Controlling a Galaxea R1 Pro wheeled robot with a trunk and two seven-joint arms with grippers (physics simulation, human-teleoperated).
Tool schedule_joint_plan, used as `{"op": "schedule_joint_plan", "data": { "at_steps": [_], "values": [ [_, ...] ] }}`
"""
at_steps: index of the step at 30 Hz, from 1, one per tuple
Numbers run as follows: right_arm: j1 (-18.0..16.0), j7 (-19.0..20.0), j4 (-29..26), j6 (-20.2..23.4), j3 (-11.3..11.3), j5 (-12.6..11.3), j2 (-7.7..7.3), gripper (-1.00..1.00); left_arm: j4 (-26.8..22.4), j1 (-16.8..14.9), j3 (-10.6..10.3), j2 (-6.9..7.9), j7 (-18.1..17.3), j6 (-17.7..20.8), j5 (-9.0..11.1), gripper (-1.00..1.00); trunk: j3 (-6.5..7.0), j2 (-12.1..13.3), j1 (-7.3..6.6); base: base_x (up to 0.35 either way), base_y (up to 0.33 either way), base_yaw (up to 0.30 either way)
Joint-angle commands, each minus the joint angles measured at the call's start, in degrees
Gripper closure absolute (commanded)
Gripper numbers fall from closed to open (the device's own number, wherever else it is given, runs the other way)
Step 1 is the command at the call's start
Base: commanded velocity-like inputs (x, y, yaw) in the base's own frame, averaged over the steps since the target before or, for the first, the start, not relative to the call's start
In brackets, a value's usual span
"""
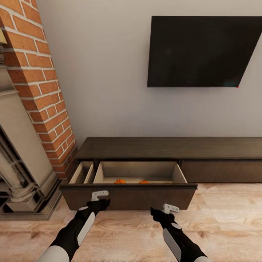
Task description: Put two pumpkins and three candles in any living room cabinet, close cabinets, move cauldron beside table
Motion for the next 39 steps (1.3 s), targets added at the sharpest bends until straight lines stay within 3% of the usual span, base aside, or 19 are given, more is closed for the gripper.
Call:
{"op": "schedule_joint_plan", "data": {
  "at_steps": [1, 12, 19, 25, 29, 39],
  "values": [
    [0.0, -0.5, 0.3, -0.3, 0.4, -0.3, -0.05, -1.0, 0.3, 0.0, -0.2, 0.02, 0.6, 0.0, 0.4, -1.0, -0.24, -0.4, 0.22, 0.0, 0.0, 0.0],
    [0.0, -0.4, 1.7, -4.3, 0.4, 0.1, -0.05, -1.0, 3.6, 0.0, -0.6, -0.09, 0.6, -5.4, 0.0, -1.0, -2.21, -4.9, 2.63, 0.0, 0.0, 0.0],
    [0.0, -0.2, 2.5, -9.9, 0.5, 0.1, -0.05, -1.0, 3.9, 0.0, -0.6, -0.1, 0.6, -6.2, -0.1, -1.0, -3.47, -7.7, 4.17, 0.0, 0.0, 0.0],
    [0.0, -0.2, 3.1, -12.7, 1.4, 0.1, -0.05, -1.0, 5.1, 0.0, -0.7, -0.1, 0.5, -10.1, -0.1, -1.0, -4.55, -10.1, 5.49, 0.0, 0.0, 0.0],
    [0.0, -0.2, 3.2, -13.7, 3.3, 0.1, -0.05, -1.0, 5.5, 0.0, -0.7, -0.1, 0.5, -11.1, -0.1, -1.0, -5.26, -11.7, 6.36, 0.0, 0.0, 0.0],
    [0.0, -0.2, 3.2, -14.2, 3.7, 0.0, -0.05, -1.0, 5.6, 0.0, -0.7, -0.1, 0.5, -11.3, -0.1, -1.0, -7.06, -15.7, 8.56, 0.0, 0.0, 0.0]
  ]
}}
